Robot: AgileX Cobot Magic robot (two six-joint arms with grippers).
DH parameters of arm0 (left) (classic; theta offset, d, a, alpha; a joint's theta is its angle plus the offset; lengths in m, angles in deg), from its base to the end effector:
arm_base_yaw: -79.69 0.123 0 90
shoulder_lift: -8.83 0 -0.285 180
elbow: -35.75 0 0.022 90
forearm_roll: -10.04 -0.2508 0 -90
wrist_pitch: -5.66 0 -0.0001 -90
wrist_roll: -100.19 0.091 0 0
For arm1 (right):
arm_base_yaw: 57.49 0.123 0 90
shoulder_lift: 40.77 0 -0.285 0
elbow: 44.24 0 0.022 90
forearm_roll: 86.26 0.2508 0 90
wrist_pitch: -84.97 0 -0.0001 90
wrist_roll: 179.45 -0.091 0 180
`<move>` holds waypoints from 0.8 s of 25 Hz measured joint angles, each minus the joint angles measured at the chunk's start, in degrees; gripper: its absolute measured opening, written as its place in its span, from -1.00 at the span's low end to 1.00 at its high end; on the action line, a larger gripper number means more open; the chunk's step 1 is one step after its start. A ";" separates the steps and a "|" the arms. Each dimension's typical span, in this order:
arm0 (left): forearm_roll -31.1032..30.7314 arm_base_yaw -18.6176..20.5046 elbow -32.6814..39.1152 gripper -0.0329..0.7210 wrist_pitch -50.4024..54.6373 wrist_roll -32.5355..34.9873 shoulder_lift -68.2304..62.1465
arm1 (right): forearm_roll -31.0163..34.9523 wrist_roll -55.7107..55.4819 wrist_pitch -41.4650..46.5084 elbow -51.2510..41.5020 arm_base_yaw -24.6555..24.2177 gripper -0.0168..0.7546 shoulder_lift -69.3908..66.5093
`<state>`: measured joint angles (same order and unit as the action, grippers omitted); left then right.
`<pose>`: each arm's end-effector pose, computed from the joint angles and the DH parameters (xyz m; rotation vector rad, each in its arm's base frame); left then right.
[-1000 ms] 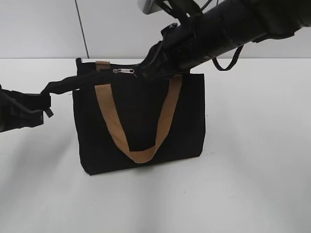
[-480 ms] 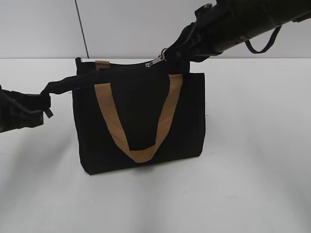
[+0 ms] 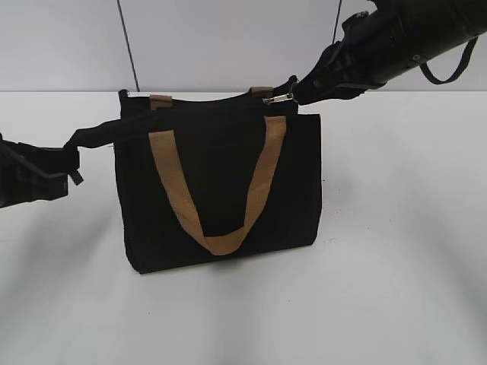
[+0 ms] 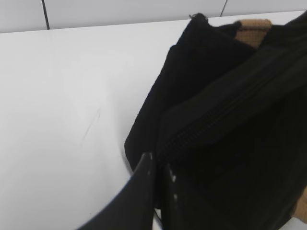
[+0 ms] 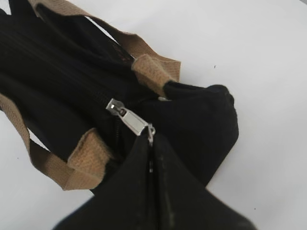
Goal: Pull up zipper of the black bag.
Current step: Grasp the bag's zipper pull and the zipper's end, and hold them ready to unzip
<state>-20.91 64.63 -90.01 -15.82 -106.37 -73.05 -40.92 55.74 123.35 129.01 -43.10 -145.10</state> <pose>0.2164 -0.0759 0.1983 0.4323 2.0111 -0.3292 0.3432 0.1296 0.2667 -0.8353 2.2464 0.5379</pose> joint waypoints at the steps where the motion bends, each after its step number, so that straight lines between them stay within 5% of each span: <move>1: 0.00 0.00 0.00 -0.93 -0.06 0.00 0.00 | 0.00 -0.19 0.23 0.00 -0.05 -0.96 0.00; 12: 0.00 0.00 0.00 -0.91 -0.06 0.00 0.00 | -0.11 -1.36 2.39 0.00 -0.06 -0.89 0.37; 20: 0.36 0.00 0.00 -0.18 1.28 0.00 0.00 | -0.57 -3.18 2.58 0.00 -0.18 0.06 2.83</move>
<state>-20.55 64.63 -90.01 -14.55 -106.37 -73.05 -41.50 52.56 125.93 129.01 -43.27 -142.28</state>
